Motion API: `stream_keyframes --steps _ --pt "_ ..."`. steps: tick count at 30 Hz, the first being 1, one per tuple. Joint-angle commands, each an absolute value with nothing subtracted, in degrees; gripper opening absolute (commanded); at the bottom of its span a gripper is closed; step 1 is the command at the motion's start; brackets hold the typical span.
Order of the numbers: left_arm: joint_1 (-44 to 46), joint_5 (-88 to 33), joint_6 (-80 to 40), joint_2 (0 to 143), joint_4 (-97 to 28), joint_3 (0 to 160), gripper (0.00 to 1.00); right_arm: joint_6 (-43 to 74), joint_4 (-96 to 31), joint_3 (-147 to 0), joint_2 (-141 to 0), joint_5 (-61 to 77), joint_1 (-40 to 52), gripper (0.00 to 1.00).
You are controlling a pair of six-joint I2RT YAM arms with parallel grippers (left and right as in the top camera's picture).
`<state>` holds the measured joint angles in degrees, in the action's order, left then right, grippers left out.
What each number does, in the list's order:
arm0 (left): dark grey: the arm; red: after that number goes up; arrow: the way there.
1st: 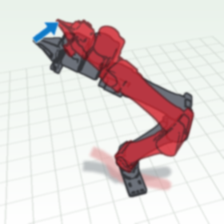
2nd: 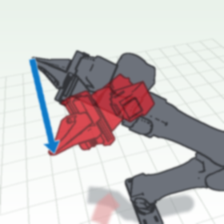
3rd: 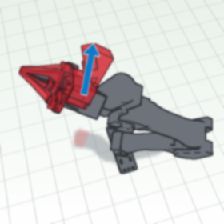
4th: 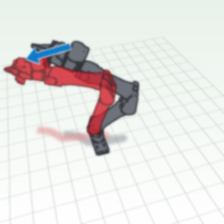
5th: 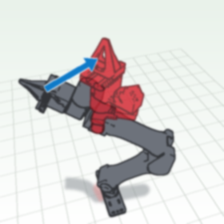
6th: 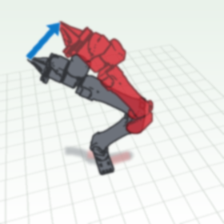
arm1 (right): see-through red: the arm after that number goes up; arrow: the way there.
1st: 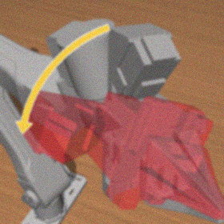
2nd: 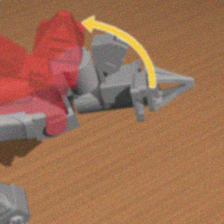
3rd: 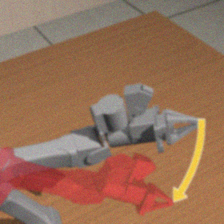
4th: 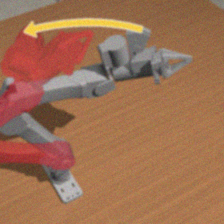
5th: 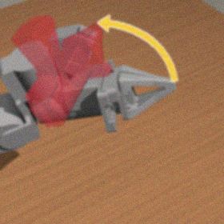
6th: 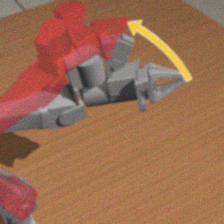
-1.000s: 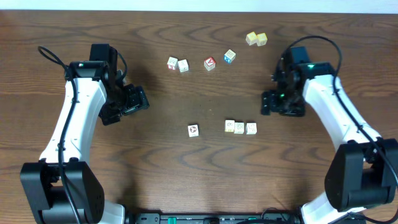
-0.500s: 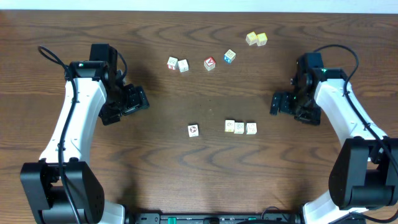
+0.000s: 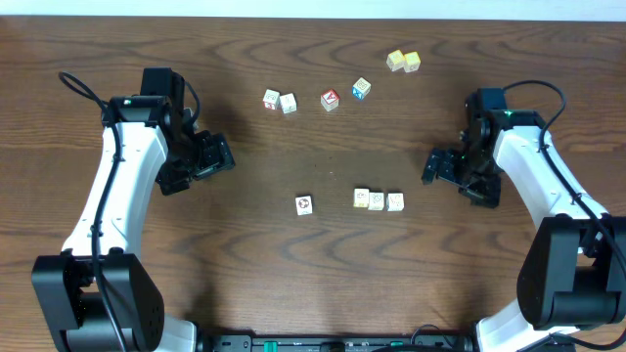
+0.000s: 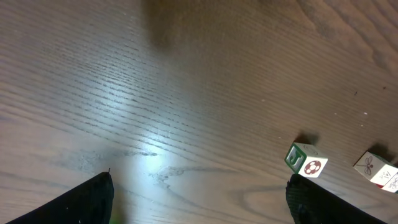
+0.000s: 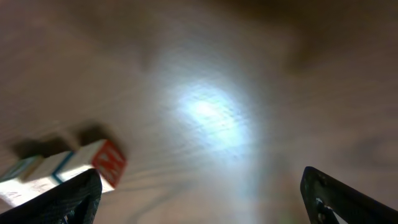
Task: Lift 4 blocks
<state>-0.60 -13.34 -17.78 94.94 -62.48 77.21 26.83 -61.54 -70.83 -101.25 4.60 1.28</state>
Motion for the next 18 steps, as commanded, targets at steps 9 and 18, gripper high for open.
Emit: stream_keyframes --steps 9,18 --pt "-0.67 -12.84 -18.15 94.74 -62.46 76.71 0.89 44.56 -63.55 -72.47 -99.37 -11.16 -0.03 0.99" --pt "-0.67 -12.84 -19.44 94.74 -62.67 76.71 0.89 44.53 -58.48 -69.54 -99.46 -5.43 0.1 0.99"
